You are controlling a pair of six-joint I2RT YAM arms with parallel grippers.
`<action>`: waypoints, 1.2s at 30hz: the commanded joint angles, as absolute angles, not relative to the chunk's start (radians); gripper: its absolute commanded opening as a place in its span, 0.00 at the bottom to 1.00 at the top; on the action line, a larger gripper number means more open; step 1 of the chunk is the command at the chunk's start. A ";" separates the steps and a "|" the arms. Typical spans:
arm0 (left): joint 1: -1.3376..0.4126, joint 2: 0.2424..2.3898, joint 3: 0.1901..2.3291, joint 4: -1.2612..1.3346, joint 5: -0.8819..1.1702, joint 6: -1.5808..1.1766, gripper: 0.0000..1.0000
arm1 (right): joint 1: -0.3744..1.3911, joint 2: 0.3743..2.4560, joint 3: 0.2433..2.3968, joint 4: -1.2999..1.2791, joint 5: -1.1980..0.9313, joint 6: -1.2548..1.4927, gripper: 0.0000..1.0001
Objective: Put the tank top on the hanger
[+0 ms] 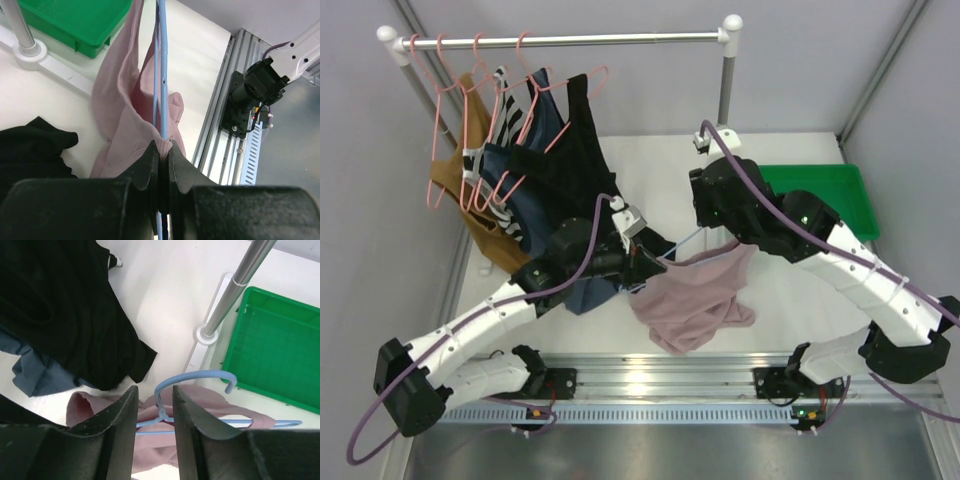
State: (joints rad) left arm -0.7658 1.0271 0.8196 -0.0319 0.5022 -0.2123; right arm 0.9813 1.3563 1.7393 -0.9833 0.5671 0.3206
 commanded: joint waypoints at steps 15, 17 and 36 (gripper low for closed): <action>-0.781 0.922 0.713 0.169 0.357 -0.304 0.00 | 0.997 1.198 1.637 -0.905 0.600 0.351 0.87; -0.781 0.908 0.704 0.167 0.353 -0.308 0.00 | 0.997 1.178 1.631 -0.900 0.601 0.357 0.93; -0.781 0.788 1.058 -0.287 0.158 -0.281 0.00 | 0.996 1.035 1.643 -0.907 0.721 0.328 1.00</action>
State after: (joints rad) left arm -0.7792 0.8223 0.9295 -0.2314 0.2119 -0.3058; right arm 0.9817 1.0386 1.6230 -0.9310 0.6769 0.3428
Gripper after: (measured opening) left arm 0.095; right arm 0.996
